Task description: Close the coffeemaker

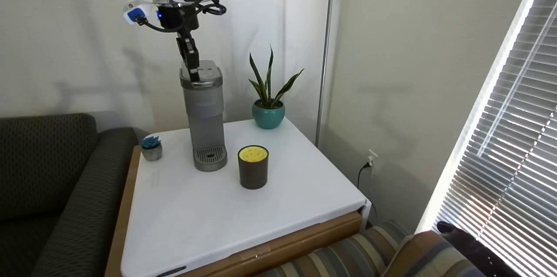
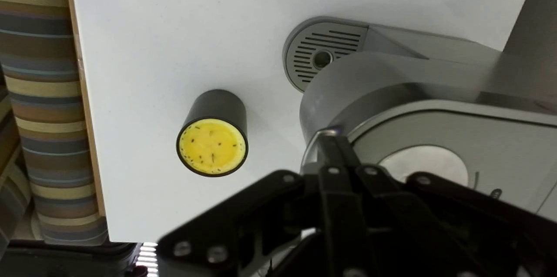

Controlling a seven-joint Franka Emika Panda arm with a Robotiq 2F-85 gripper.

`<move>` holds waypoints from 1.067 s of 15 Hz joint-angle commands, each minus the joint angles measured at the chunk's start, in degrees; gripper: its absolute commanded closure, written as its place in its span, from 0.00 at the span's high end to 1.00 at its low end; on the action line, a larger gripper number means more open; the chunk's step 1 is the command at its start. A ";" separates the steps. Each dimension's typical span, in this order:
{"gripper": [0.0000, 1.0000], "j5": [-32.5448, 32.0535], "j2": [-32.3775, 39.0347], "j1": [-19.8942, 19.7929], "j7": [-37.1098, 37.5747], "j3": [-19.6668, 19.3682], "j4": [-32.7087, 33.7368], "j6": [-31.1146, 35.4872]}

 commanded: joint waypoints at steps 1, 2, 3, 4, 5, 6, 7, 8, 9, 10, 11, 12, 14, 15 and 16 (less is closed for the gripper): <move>0.00 0.67 1.32 -0.21 0.33 0.51 -0.58 -0.07; 0.00 0.56 0.93 -0.16 0.48 0.44 -0.66 0.22; 0.00 0.26 0.33 -0.07 0.56 0.33 -0.73 0.41; 0.00 0.01 -0.45 0.01 0.56 0.26 -0.79 0.36; 0.00 -0.32 -1.30 0.16 0.74 0.15 -0.83 0.04; 0.00 -0.52 -2.05 0.23 0.62 0.13 -0.65 -0.87; 0.00 -0.43 -2.78 0.17 0.35 0.20 -0.22 -1.95; 0.00 -0.58 -3.32 0.23 0.37 0.17 0.08 -2.56; 0.00 -0.96 -4.06 0.34 0.60 0.06 0.39 -3.24; 0.00 -1.18 -4.65 0.38 0.69 0.06 0.63 -3.54; 0.00 -1.51 -5.48 0.43 0.83 0.07 0.75 -4.00; 0.00 -1.72 -6.07 0.43 0.98 0.11 0.91 -4.43; 0.00 -2.11 -7.13 0.32 1.03 0.28 1.13 -5.36; 0.00 -2.14 -7.49 0.20 0.86 0.43 1.16 -5.55; 0.00 -2.20 -7.77 0.12 0.81 0.53 1.19 -5.63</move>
